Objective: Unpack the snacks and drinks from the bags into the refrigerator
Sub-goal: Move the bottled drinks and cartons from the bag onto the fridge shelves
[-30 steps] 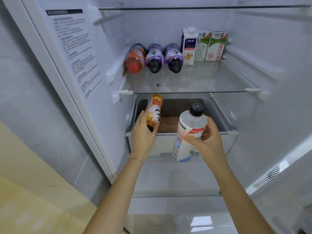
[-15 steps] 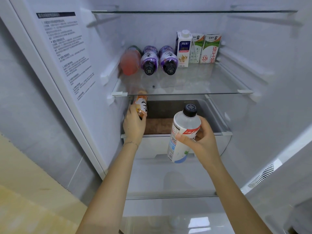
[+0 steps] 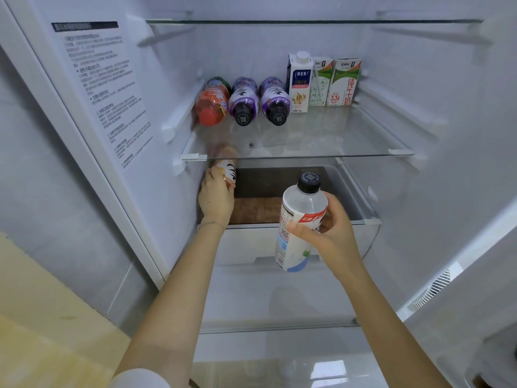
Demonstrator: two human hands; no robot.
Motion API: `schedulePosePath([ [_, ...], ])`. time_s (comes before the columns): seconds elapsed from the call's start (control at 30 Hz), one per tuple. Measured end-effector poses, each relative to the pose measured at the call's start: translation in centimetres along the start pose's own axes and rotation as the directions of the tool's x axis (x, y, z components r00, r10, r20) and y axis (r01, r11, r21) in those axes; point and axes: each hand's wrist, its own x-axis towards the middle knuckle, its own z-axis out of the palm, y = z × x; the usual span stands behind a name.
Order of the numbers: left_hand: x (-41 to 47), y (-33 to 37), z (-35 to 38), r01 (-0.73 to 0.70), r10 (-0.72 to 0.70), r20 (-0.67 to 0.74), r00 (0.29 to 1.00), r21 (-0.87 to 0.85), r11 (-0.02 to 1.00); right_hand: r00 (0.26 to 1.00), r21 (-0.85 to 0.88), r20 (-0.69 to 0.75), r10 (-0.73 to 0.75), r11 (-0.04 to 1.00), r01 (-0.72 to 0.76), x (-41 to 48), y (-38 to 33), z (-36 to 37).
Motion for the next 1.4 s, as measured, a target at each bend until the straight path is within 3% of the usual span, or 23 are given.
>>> schedulePosePath([
  [0.2,0.7,-0.3,0.6,-0.016,0.017,-0.019,1.0,0.045,0.999,1.0,0.006,0.006,0.005,1.0,-0.006,0.1,0.0,0.0],
  [0.8,1.0,-0.8,0.9,-0.019,0.018,-0.035,0.999,-0.03,0.999,0.998,0.044,0.03,-0.057,0.997,0.056,-0.3,-0.4,0.2],
  [1.03,0.6,-0.7,0.1,-0.065,0.062,-0.075,0.995,-0.029,0.997,0.989,0.163,-0.067,-0.13,0.977,0.139,0.5,-1.0,1.2],
  [1.23,-0.6,-0.3,-1.4,-0.172,0.151,-0.117,0.982,-0.201,0.964,0.976,0.141,-0.049,-0.212,0.966,0.217,2.2,-1.1,2.3],
  [1.4,-3.5,1.6,-4.1,-0.257,0.252,-0.084,0.964,-0.542,0.8,0.965,0.098,-0.017,-0.262,0.96,0.263,3.3,-0.7,3.3],
])
